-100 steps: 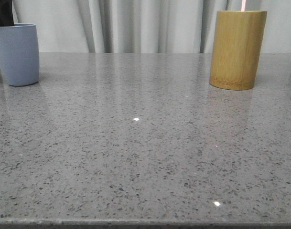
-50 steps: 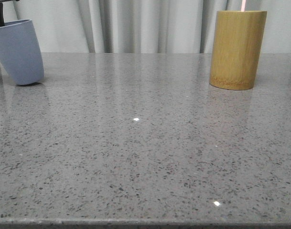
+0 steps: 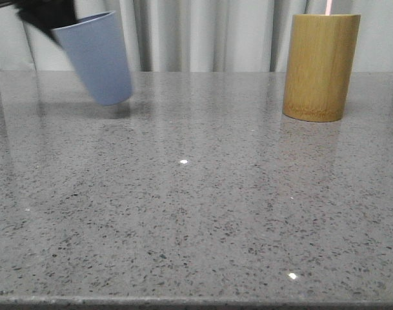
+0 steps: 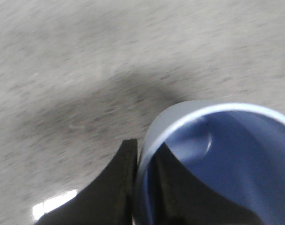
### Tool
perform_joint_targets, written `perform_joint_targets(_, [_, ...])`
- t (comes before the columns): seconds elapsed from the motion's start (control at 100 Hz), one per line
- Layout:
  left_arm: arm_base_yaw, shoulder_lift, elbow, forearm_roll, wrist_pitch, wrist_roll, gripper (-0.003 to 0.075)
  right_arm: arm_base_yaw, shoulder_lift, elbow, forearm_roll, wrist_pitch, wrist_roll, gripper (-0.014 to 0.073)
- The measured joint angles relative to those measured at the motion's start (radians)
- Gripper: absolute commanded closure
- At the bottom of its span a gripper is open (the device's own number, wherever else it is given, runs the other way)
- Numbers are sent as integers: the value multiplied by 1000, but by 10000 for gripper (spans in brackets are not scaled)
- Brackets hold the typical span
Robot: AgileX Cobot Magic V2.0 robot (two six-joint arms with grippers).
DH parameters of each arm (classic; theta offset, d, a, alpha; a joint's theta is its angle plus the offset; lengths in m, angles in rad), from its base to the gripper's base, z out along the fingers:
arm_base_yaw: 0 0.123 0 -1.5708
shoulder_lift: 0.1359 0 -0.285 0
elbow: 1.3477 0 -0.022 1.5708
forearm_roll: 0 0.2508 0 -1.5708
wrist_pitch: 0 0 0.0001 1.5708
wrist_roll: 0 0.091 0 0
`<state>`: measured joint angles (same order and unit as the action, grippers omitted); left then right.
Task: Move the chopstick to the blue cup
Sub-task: 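Slide the blue cup with the left gripper toward the table center, then release the blue cup and lift the left gripper away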
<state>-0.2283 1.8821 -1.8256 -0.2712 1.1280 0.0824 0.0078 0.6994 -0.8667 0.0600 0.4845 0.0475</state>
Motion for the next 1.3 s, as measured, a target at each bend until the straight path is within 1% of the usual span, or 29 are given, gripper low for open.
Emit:
perform_joint_targets(0.08, [-49,15,-40,-7,-4,-7,739,0,0,0,0,1,0,234])
perform_joint_targets(0.22, [-101,68,-112,-7,-4,-14,739,0,0,0,0,2,0,234])
perform_joint_targets(0.43, [-142,139,-193,-7,34,-31,739,0,0,0,0,5,0,234])
perform_joint_targets(0.64, [-157,152,-205,-7,34,-33,729,0,0,0,0,5,0,234])
perform_joint_targets(0.71, [-157,152,-205,-7,34,-33,688,0,0,0,0,5,0,234])
perform_joint_targets(0.86, [-157,152,-205,-7,34,-33,533,0,0,0,0,5,0,234])
perform_joint_targets(0.95, [-157,152,-205,-7,34,-34,470,0,0,0,0,5,0,234])
perform_joint_targets(1.16, [-157,152,-209,-19,34,-34,412,0,0,0,0,5,0,234])
perform_joint_targets(1.3, [-157,152,-251,-37,34,-36,409,0,0,0,0,5,0,234])
